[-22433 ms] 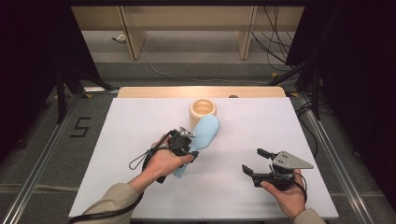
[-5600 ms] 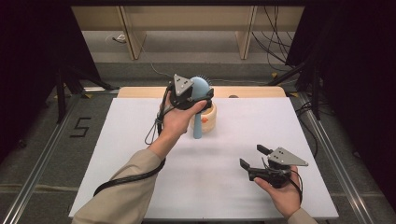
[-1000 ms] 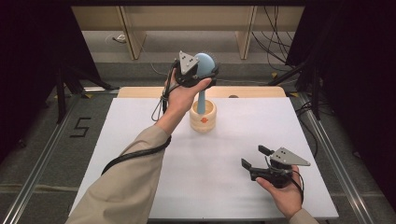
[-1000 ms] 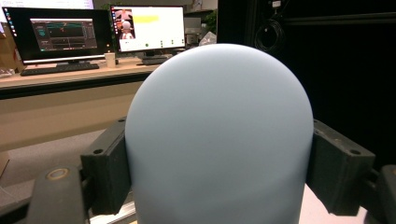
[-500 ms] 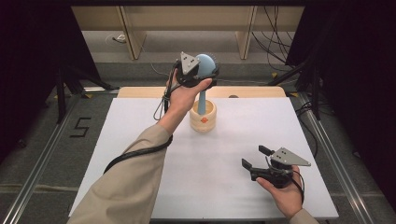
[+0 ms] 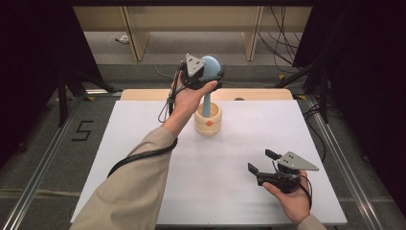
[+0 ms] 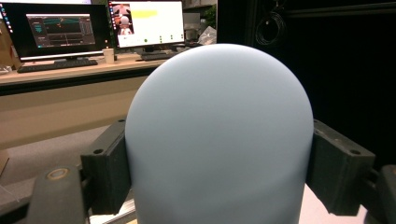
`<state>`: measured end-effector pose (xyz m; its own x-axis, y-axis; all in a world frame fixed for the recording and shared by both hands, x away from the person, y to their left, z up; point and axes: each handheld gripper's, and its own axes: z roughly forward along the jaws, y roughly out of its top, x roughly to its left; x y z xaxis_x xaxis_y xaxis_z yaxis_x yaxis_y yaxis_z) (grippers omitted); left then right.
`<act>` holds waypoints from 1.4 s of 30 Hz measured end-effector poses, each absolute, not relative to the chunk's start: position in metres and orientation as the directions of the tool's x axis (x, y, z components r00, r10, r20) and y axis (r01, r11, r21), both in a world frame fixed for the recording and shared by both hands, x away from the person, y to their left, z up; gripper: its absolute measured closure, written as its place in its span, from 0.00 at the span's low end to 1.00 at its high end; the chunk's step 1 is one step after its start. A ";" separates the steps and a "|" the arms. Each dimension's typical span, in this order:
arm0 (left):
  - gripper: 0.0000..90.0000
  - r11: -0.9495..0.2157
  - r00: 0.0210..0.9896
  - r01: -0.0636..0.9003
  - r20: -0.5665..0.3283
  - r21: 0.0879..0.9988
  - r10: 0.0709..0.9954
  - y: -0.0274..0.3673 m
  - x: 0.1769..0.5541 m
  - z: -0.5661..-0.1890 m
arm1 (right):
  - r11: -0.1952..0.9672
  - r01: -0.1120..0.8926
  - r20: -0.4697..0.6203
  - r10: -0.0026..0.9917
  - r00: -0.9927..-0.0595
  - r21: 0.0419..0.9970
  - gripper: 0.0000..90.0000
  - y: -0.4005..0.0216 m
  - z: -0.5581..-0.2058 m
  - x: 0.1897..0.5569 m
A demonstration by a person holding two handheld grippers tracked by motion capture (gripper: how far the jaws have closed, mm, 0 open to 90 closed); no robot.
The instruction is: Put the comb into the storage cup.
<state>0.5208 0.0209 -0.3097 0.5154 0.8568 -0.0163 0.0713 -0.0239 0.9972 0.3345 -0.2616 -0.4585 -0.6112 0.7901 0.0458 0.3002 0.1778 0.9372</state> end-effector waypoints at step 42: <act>0.22 -0.034 0.549 0.072 -0.011 0.997 0.836 0.015 0.528 -0.327 | 0.179 0.302 0.046 0.790 -0.611 0.936 0.18 -0.262 -0.458 0.334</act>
<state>0.5280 0.0152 -0.3265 0.5486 0.8360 -0.0111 0.0718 -0.0339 0.9968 0.3336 -0.2623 -0.4582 -0.6112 0.7902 0.0458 0.3020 0.1794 0.9363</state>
